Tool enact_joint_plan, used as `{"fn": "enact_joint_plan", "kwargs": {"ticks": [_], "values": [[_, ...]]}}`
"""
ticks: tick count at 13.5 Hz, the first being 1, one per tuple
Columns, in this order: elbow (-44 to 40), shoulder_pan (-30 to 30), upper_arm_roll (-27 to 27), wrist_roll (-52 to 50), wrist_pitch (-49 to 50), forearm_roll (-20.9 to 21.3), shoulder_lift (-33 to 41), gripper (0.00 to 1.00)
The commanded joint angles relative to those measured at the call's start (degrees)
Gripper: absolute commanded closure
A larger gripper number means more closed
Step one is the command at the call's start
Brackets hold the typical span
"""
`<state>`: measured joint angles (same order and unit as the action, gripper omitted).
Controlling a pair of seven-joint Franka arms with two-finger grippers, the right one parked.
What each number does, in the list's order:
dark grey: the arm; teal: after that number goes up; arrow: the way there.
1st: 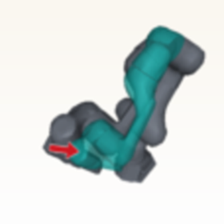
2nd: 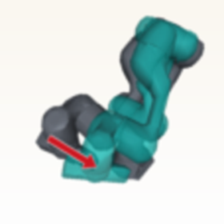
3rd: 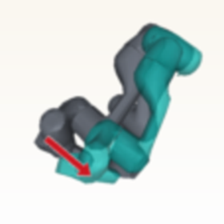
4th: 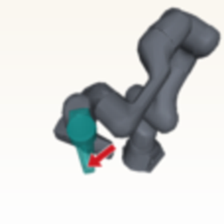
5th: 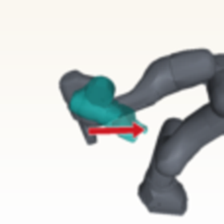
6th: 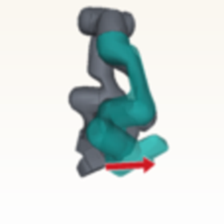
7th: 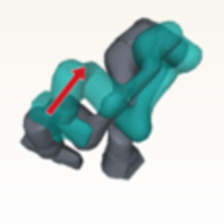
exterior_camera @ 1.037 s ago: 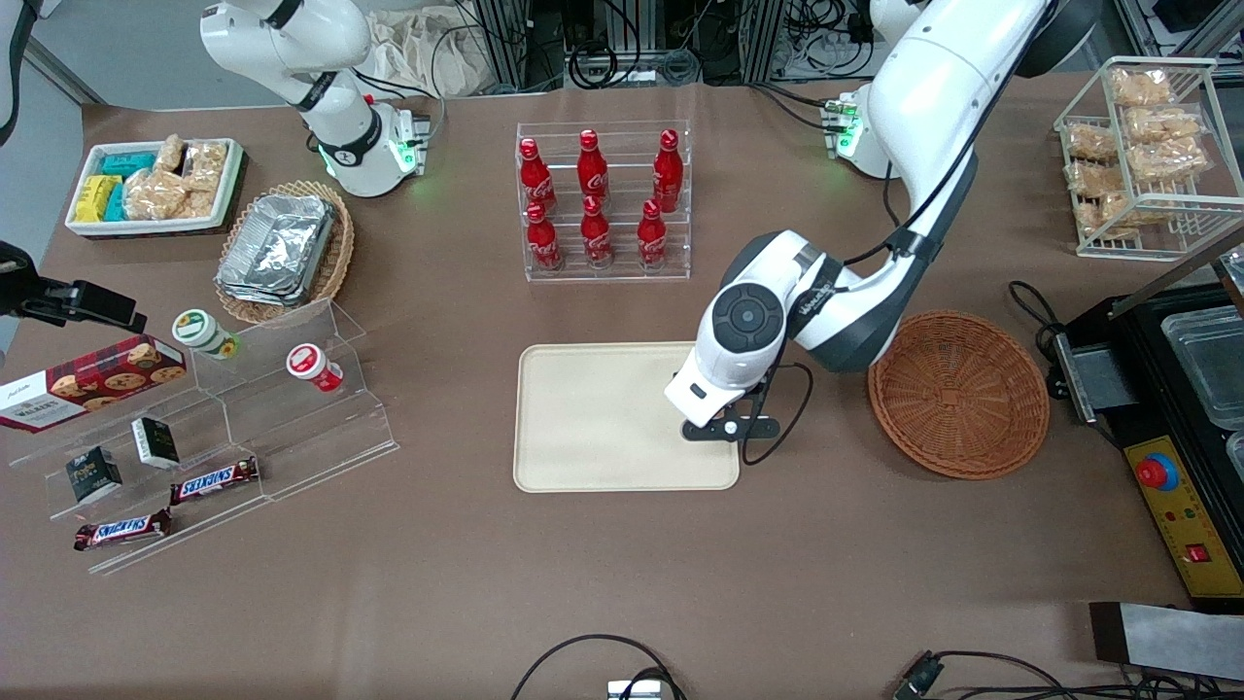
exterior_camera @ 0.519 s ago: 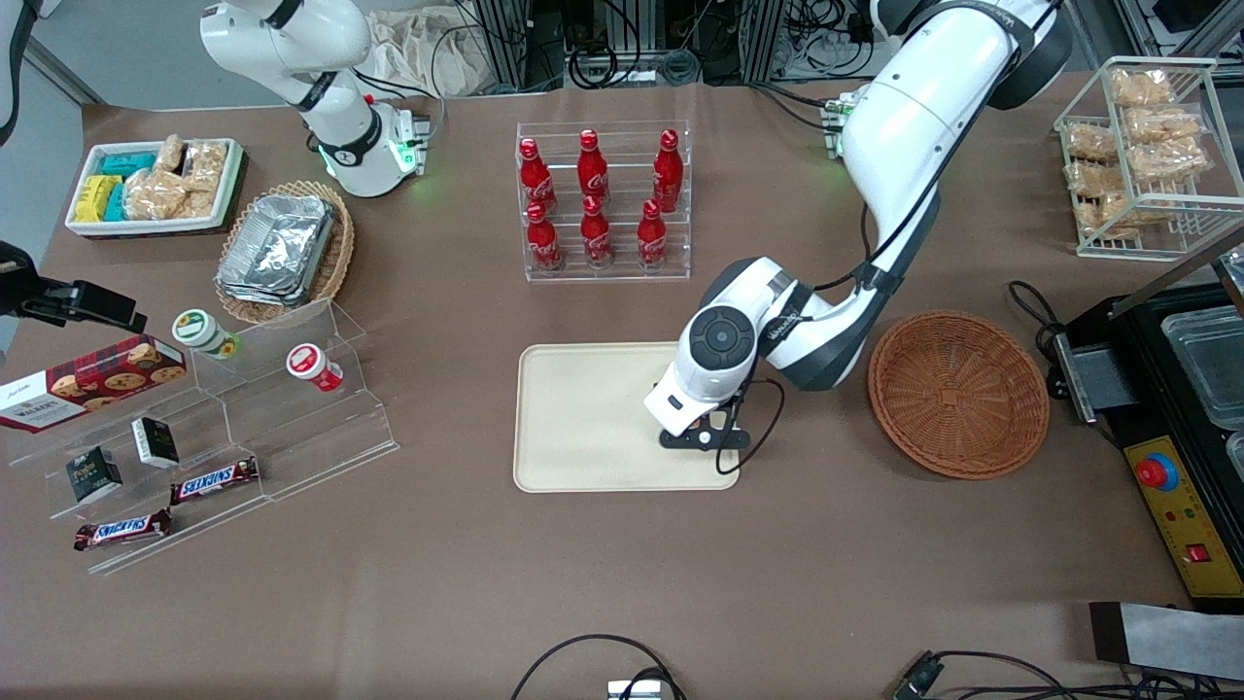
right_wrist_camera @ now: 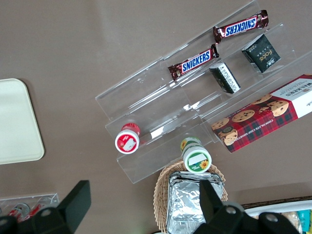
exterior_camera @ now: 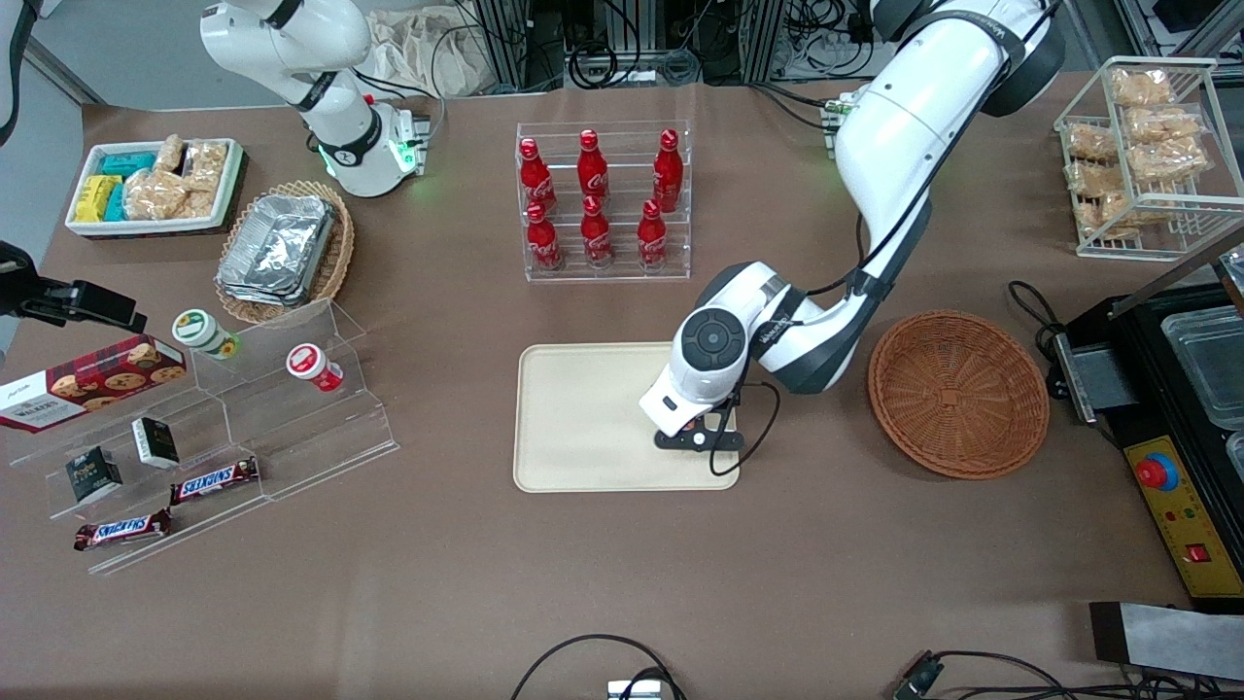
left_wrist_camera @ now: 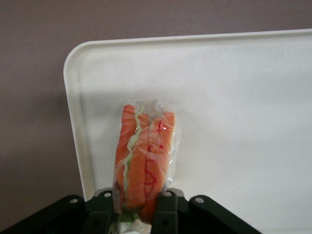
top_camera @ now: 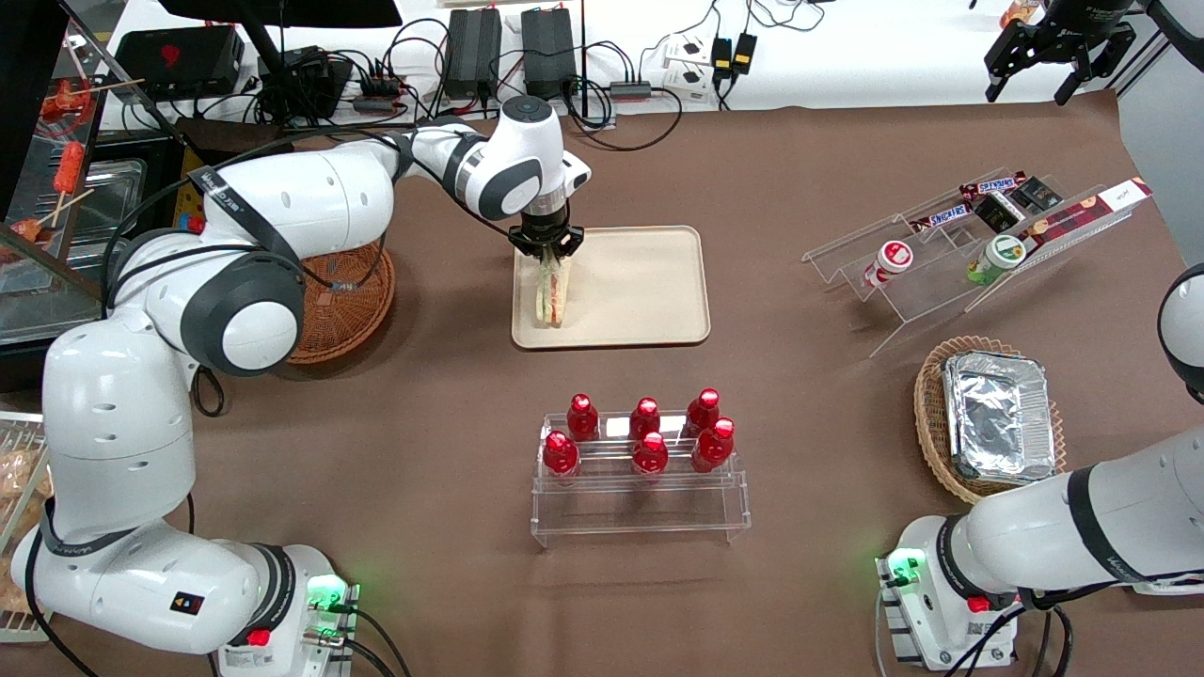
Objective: Place sandwich from basket to tray
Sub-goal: 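Lower the sandwich onto the tray with the left gripper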
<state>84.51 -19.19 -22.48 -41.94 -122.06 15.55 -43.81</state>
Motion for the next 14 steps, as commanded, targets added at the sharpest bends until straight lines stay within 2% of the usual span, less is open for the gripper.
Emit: {"fn": "enact_joint_plan", "kwargs": {"ticks": [1,3,5,6,8,14], "values": [[-2.34,-1.47,0.33,-2.80,-0.02,2.47,-1.89,0.71],[-2.25,-1.47,0.33,-2.71,-0.02,2.47,-1.89,0.63],[-2.25,-1.47,0.33,-2.71,-0.02,2.56,-1.89,0.31],[-2.25,-1.47,0.33,-2.71,-0.02,2.56,-1.89,0.23],[-2.34,-1.38,0.42,-2.71,-0.02,2.56,-1.72,0.19],[-2.42,-0.94,1.21,-4.54,1.56,2.64,0.12,0.18]]}}
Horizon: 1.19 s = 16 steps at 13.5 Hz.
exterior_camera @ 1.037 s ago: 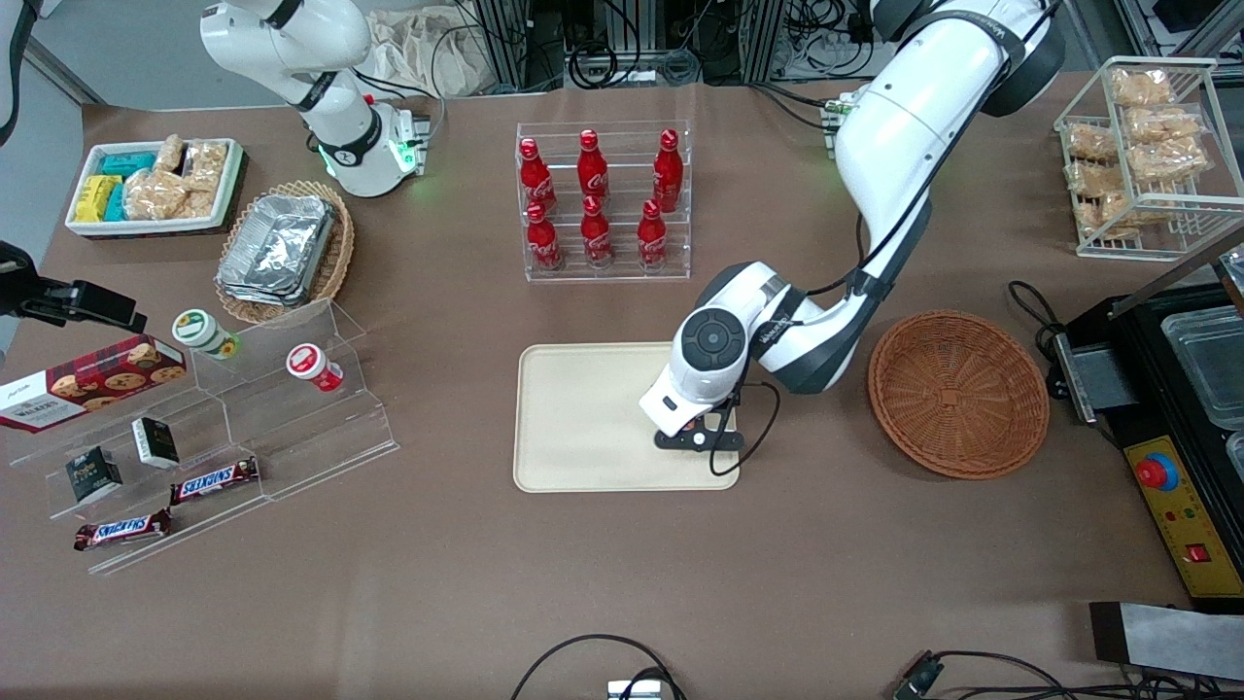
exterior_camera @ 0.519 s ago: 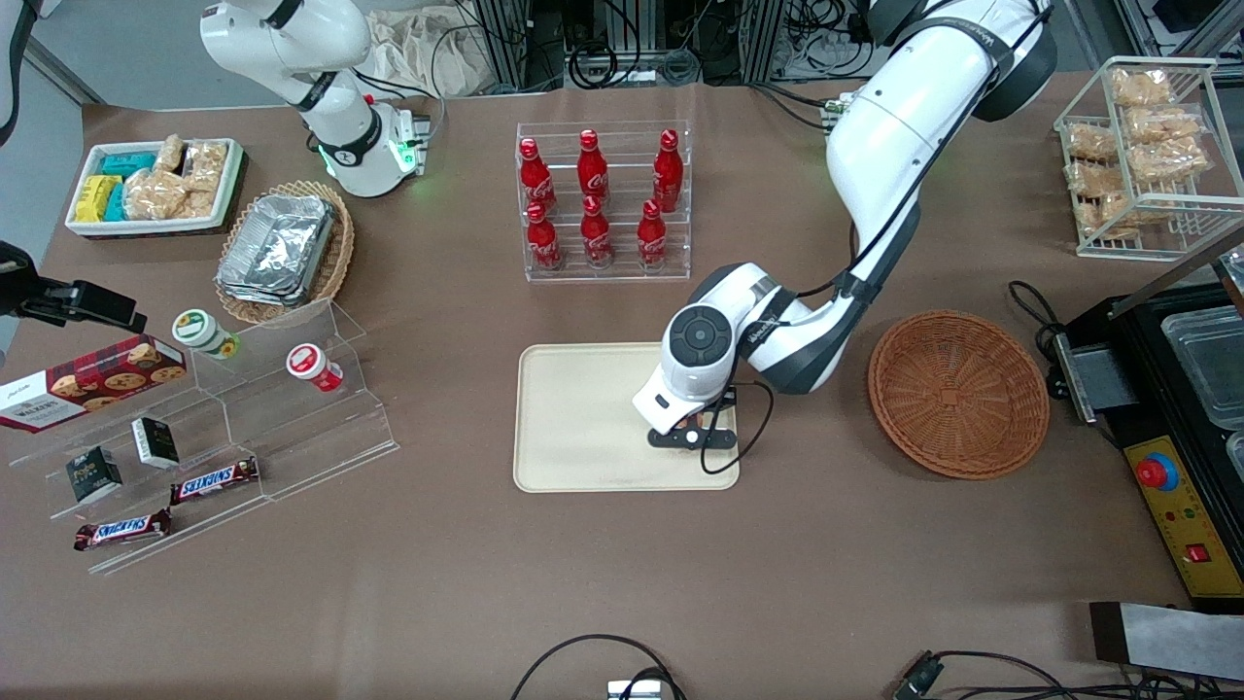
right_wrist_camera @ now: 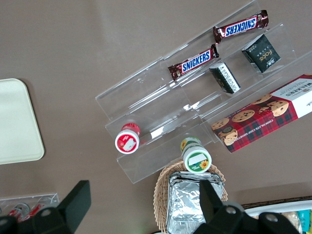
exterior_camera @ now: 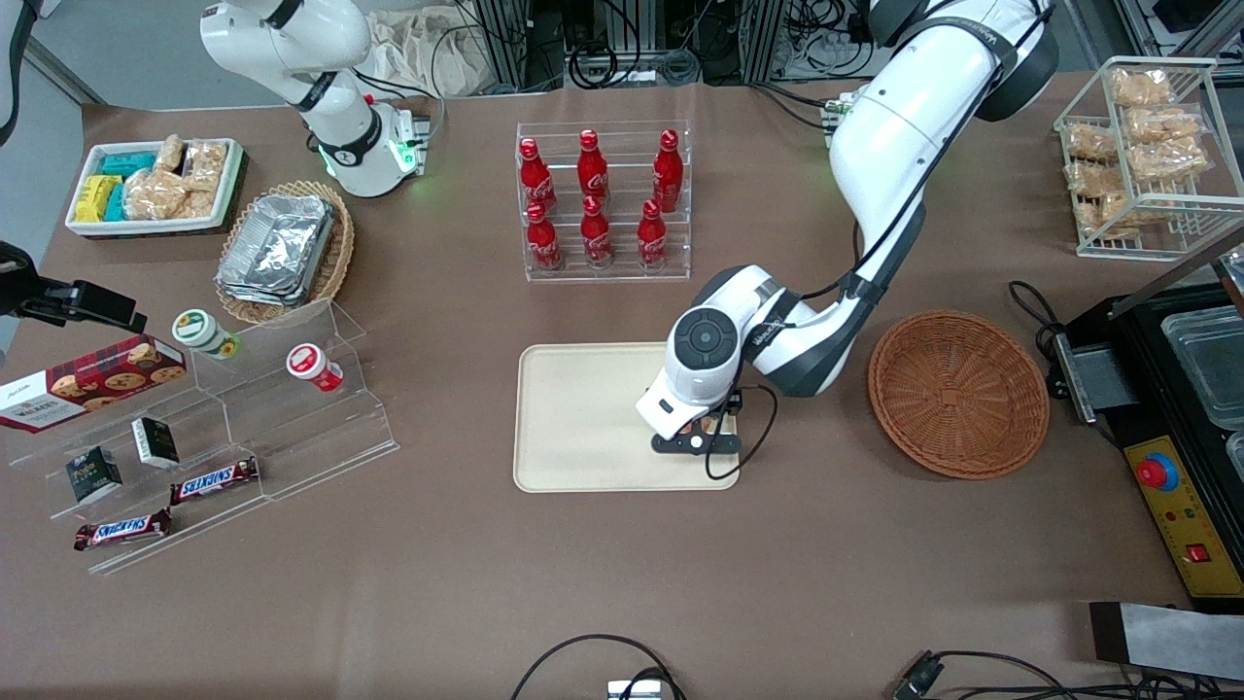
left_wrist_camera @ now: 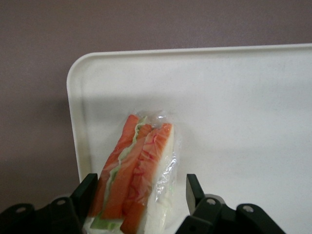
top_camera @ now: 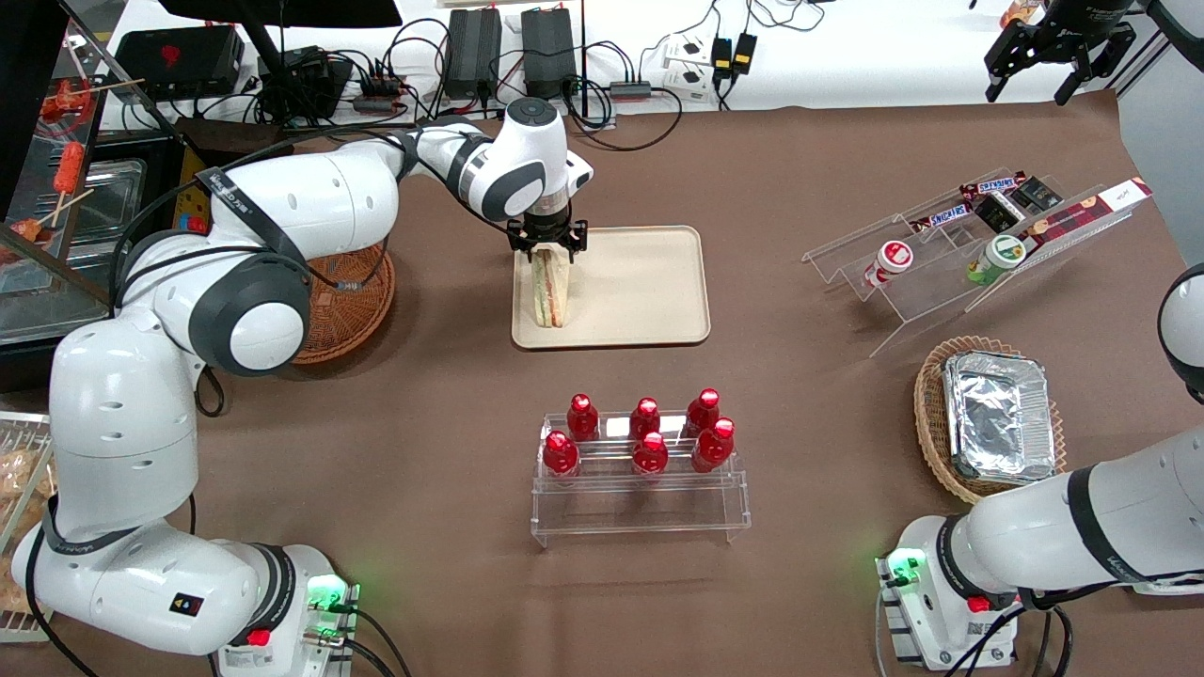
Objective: Place sandwich from basket to tray
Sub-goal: 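Lower the sandwich onto the tray with the left gripper, then open the left gripper and release the sandwich on the tray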
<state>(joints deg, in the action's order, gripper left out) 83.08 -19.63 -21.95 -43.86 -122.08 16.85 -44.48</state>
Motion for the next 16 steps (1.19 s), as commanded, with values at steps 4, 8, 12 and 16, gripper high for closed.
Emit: {"fn": "enact_joint_plan", "kwargs": {"ticks": [4,8,12,16], "values": [[-1.16,-0.24,1.73,-4.21,6.93,1.87,6.49,0.18],[-1.69,4.23,2.52,-3.95,9.48,0.99,11.94,0.06],[-7.22,8.19,2.52,-3.69,16.86,-0.15,13.19,0.00],[-7.76,11.79,2.52,-3.25,19.25,0.46,15.64,0.00]]}}
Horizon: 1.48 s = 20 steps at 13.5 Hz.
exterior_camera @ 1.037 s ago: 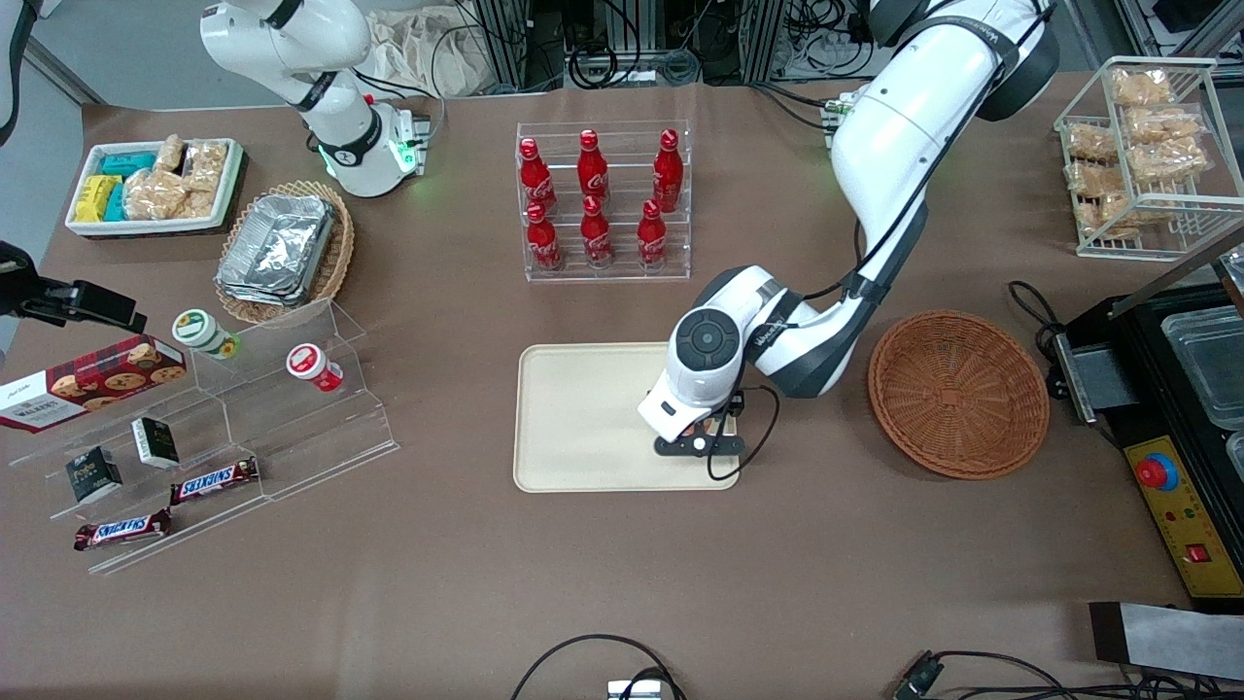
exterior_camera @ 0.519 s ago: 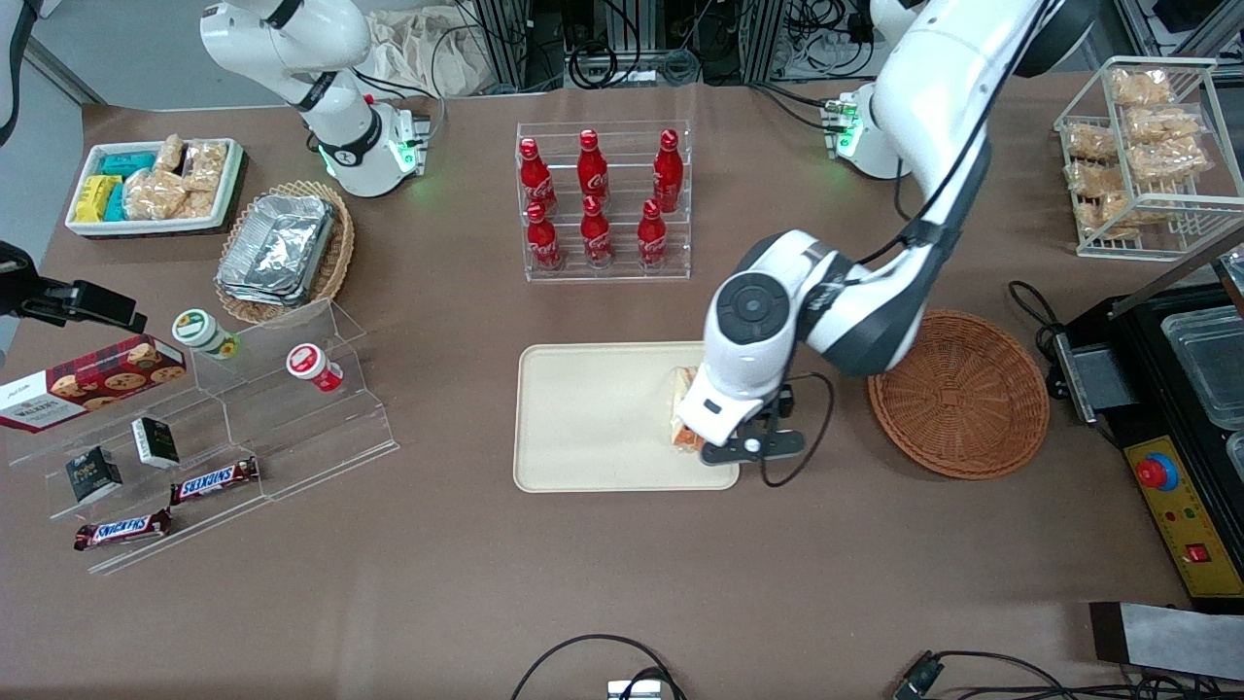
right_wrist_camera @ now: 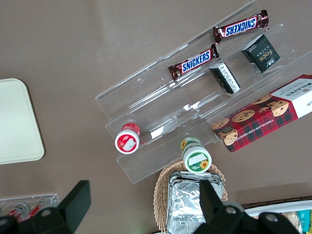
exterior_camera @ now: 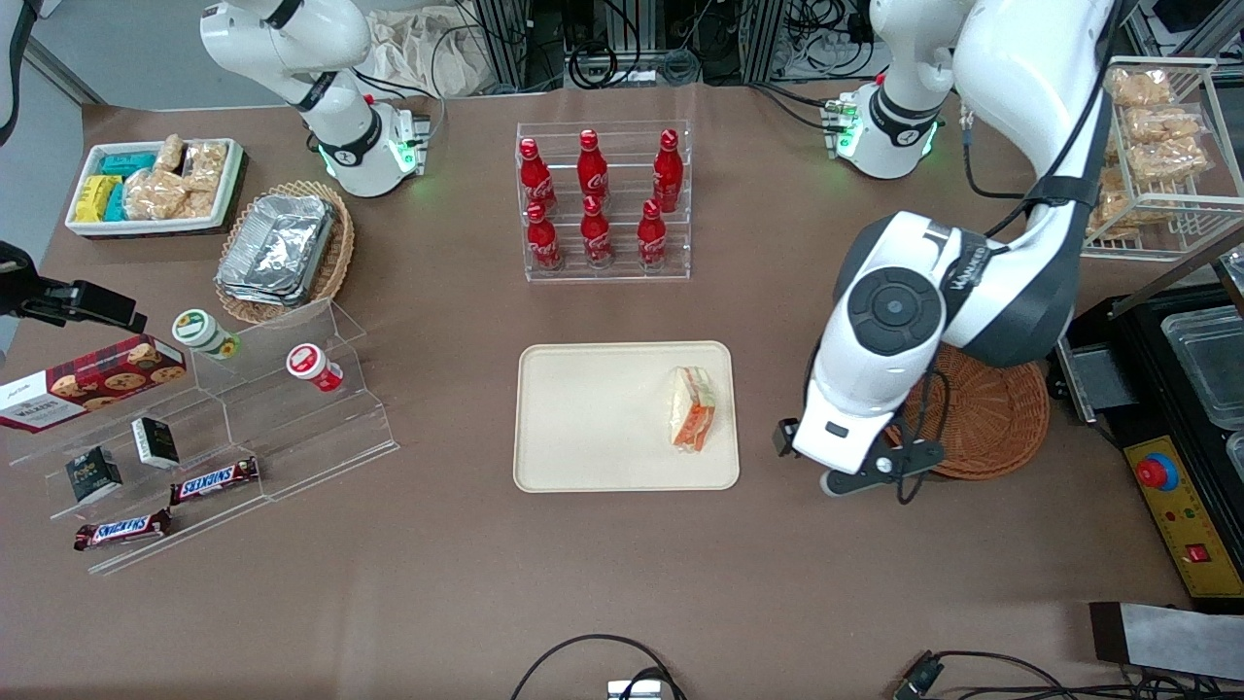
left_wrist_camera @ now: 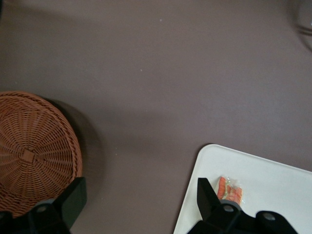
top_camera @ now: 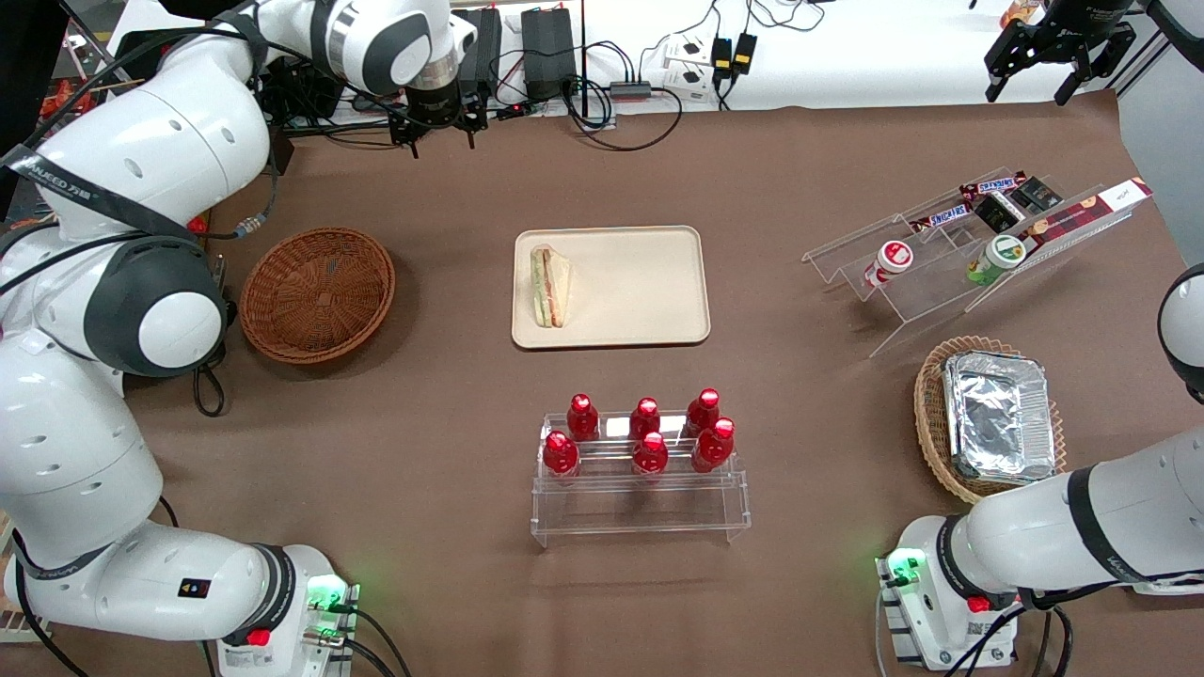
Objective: Place sandwich from basket to tray
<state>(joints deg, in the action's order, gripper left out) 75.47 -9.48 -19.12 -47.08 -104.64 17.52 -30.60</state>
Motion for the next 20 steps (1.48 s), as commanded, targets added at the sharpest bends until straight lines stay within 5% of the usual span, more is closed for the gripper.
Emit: {"fn": "enact_joint_plan", "kwargs": {"ticks": [1,10,17,20], "values": [[-0.15,2.61,-0.39,0.75,2.16,-0.81,2.12,0.00],[0.90,3.32,1.09,8.22,8.05,-1.25,6.24,0.00],[10.47,7.81,9.35,29.73,8.57,-12.40,19.77,0.00],[12.51,7.81,12.52,37.31,12.86,-13.74,25.05,0.00]]}}
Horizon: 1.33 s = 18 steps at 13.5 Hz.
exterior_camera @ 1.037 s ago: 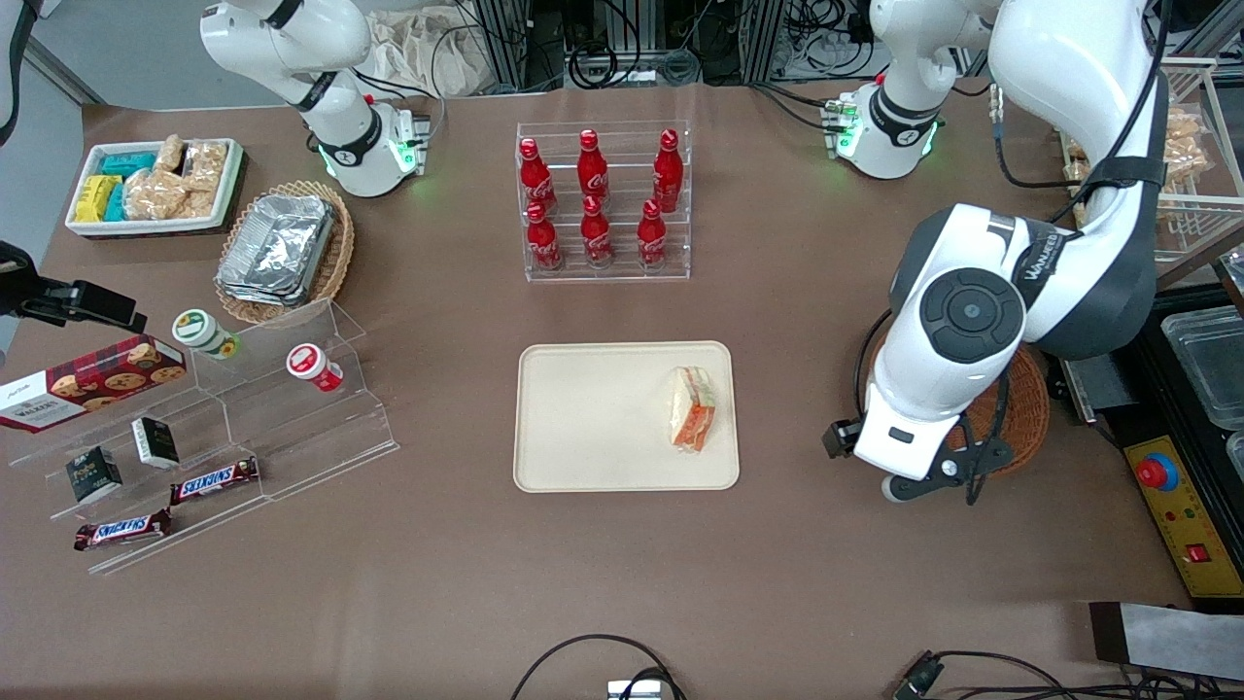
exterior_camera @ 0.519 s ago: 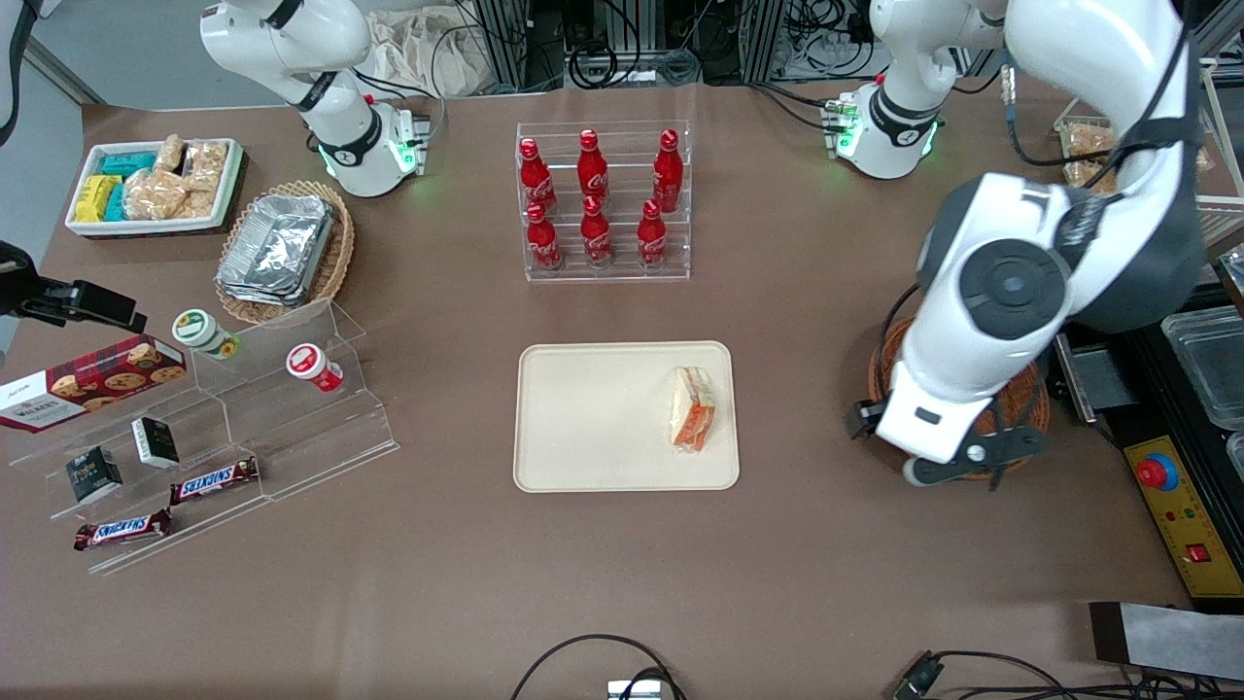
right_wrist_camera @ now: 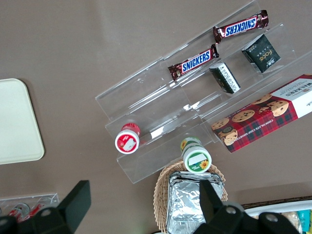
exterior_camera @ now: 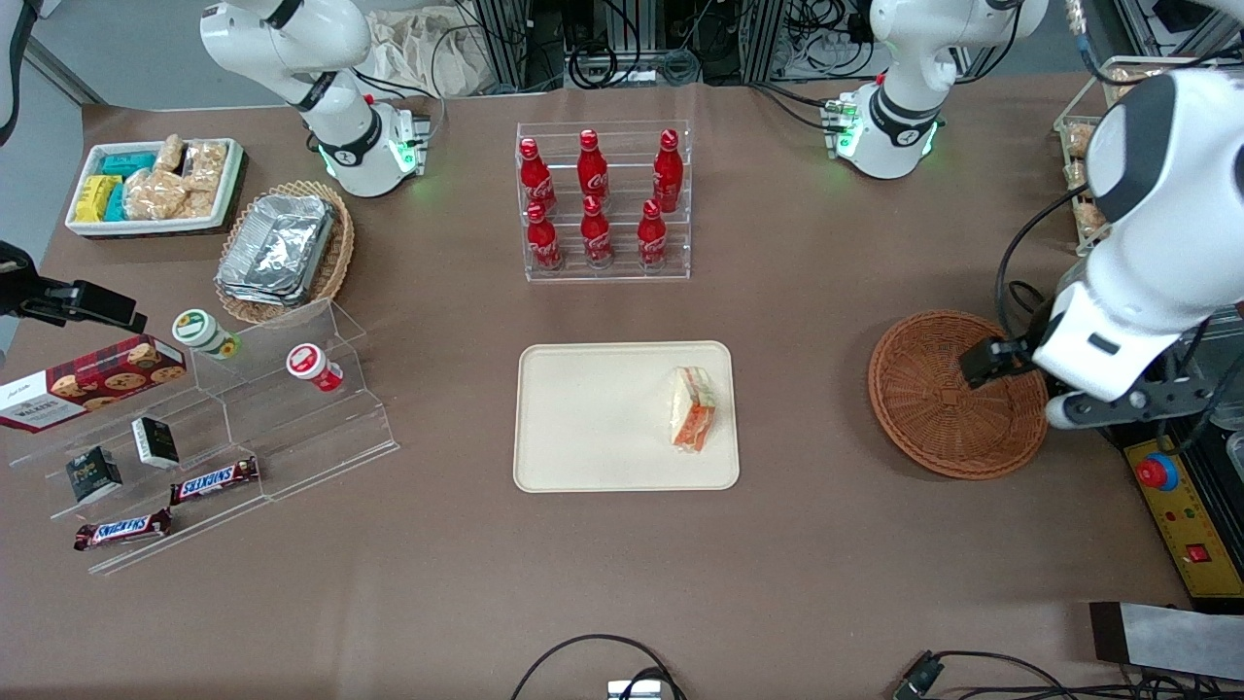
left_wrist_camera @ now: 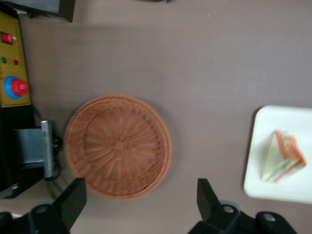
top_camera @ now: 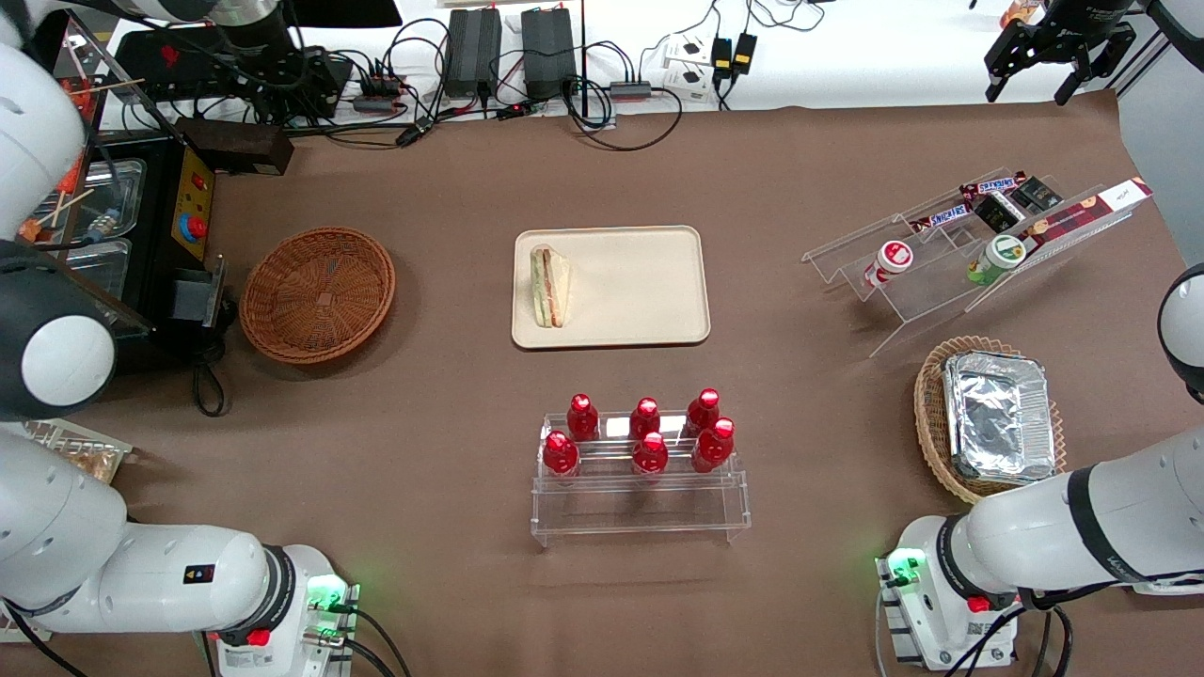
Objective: Place sandwich from basket to tray
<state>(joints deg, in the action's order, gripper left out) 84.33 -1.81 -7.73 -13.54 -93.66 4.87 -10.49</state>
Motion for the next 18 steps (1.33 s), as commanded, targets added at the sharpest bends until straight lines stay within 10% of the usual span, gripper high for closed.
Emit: {"fn": "enact_joint_plan", "kwargs": {"ticks": [1,18], "values": [[4.26,0.23,1.66,5.26,2.60,-1.09,6.61,0.00],[6.03,2.78,1.85,12.49,8.15,-2.85,13.13,0.00]]}}
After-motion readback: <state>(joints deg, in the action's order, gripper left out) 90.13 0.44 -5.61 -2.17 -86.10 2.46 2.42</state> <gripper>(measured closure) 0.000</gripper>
